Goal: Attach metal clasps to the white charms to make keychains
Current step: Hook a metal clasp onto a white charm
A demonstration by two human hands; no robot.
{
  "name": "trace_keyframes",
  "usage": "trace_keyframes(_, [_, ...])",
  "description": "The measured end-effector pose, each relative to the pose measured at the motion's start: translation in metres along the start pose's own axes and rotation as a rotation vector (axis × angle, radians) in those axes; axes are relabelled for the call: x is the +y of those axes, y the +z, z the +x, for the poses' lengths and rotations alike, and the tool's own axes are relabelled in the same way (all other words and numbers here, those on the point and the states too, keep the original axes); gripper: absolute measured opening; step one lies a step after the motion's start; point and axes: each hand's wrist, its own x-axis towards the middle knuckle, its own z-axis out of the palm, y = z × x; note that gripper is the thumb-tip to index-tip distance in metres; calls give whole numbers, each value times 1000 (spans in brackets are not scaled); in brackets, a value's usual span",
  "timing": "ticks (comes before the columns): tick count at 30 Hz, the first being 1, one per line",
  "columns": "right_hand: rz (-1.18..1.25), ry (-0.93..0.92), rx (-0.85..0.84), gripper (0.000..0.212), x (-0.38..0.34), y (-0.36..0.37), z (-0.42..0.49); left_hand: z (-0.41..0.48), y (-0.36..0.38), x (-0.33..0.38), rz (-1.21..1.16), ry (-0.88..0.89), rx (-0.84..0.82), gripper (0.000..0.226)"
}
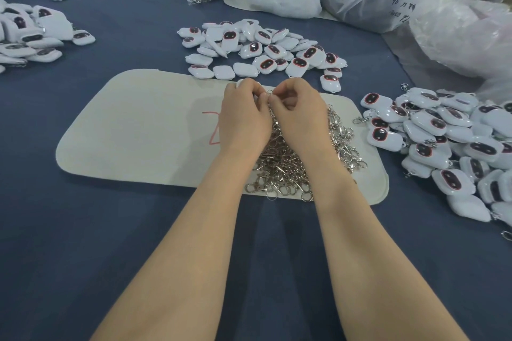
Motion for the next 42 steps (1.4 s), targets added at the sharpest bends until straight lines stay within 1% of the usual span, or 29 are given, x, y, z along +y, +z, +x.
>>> trace_keyframes(4, [11, -25, -19, 11, 1, 1, -2, -1, -1, 0, 7, -1, -3, 9])
trace_keyframes(9, [-62, -140, -36, 14, 1, 1, -3, -1, -1, -1, 1, -19, -17, 8])
trace_keyframes(12, [-34, -120, -21, 15, 3, 0, -3, 0, 0, -2, -29, -13, -36, 7])
trace_keyframes(14, [-8, -77, 12, 15, 5, -1, -2, 1, 1, -2, -87, -11, -72, 9])
trace_keyframes(18, [13, -33, 111, 16, 7, -5, -1, 1, -2, 2, -313, -70, -138, 18])
trace_keyframes(22, [7, -12, 130, 14, 8, -6, -2, 1, -2, 5, -452, -157, -176, 34])
trace_keyframes(24, [-3, 1, 124, 14, 8, -6, -2, 1, -2, 6, -484, -196, -189, 31])
trace_keyframes(27, [-10, 5, 115, 14, 7, -5, -1, 2, -2, 6, -497, -207, -186, 24])
trace_keyframes(38, [-18, 8, 118, 11, 9, -3, -1, 4, 0, 2, -449, -212, -140, 23])
trace_keyframes(42, [-52, 6, 90, 10, 9, -2, -1, 4, -1, 2, -420, -223, -130, 22])
